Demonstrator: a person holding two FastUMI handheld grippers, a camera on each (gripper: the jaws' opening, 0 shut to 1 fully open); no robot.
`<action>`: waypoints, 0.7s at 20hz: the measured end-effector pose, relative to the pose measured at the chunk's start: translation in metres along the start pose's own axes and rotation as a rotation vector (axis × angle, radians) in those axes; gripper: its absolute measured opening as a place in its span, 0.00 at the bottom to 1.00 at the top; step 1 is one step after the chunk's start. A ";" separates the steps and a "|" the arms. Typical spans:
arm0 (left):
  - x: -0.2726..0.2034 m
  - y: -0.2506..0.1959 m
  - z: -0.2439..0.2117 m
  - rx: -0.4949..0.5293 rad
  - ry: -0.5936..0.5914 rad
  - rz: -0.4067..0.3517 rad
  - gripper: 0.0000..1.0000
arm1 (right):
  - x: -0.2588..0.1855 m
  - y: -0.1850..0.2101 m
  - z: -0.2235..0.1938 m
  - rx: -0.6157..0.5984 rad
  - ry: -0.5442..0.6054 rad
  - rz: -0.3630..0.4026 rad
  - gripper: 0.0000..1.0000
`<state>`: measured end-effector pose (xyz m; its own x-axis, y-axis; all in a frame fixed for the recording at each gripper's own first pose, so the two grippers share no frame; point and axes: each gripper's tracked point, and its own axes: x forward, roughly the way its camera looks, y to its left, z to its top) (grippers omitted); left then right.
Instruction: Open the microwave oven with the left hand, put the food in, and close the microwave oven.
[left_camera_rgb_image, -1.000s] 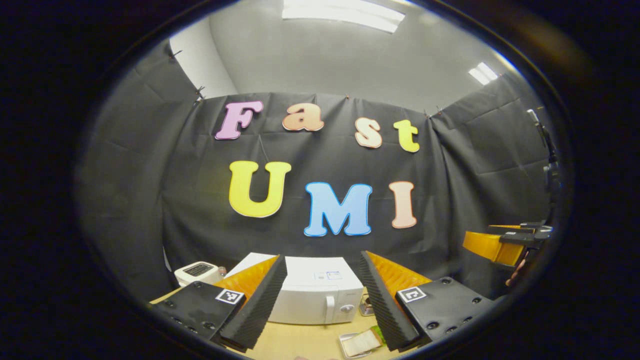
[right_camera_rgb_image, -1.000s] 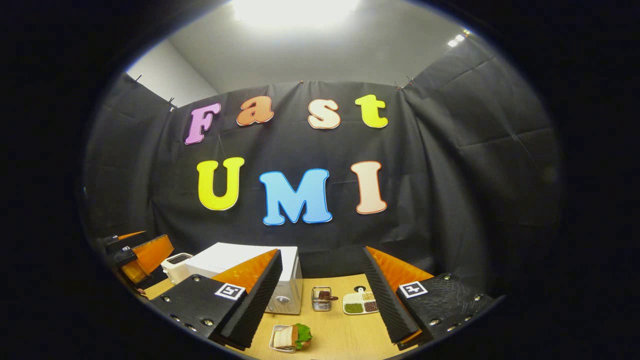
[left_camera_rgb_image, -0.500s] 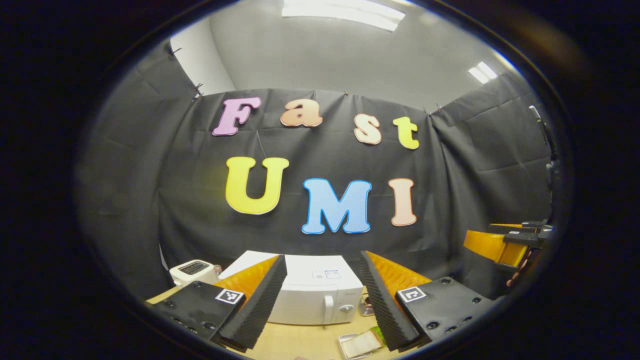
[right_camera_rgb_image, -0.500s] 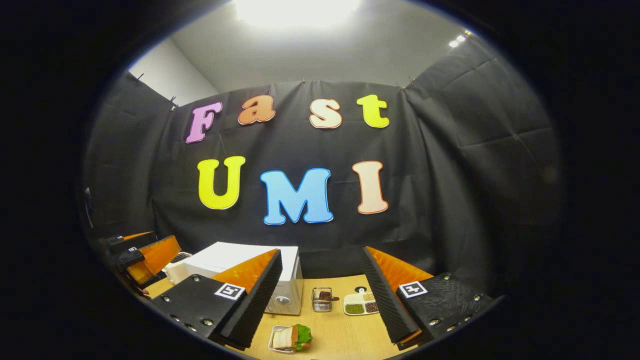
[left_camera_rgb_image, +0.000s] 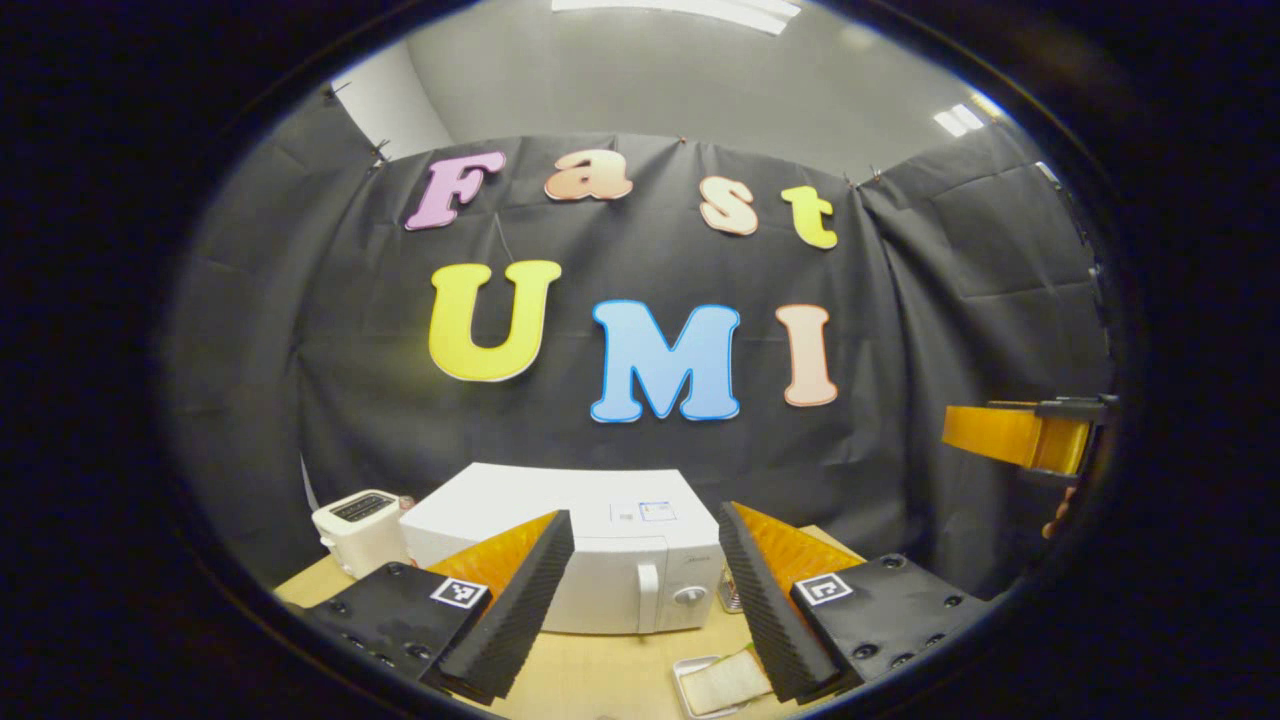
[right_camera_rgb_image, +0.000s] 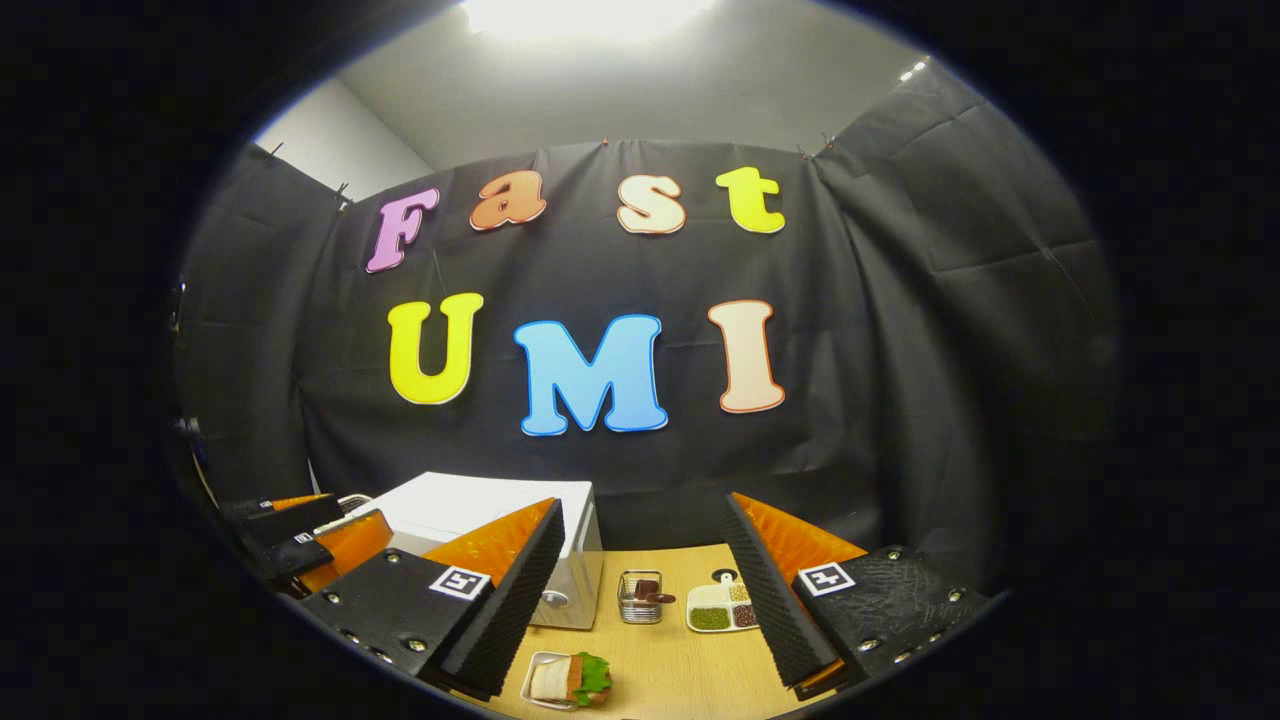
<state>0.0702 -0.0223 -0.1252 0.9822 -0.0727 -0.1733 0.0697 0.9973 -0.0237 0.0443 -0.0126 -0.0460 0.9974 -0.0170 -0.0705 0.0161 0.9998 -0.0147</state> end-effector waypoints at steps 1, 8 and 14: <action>0.011 -0.003 -0.014 0.008 0.022 -0.006 0.96 | 0.005 -0.002 -0.006 0.003 0.014 0.002 0.96; 0.099 -0.018 -0.136 0.013 0.237 -0.020 0.87 | 0.036 -0.017 -0.043 0.012 0.102 0.015 0.96; 0.157 -0.007 -0.188 0.003 0.322 0.040 0.77 | 0.057 -0.045 -0.058 0.000 0.138 -0.005 0.96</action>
<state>0.1911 -0.0426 -0.3375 0.8785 -0.0329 -0.4765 0.0331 0.9994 -0.0081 0.0962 -0.0593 -0.1076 0.9781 -0.0240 -0.2066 0.0213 0.9997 -0.0156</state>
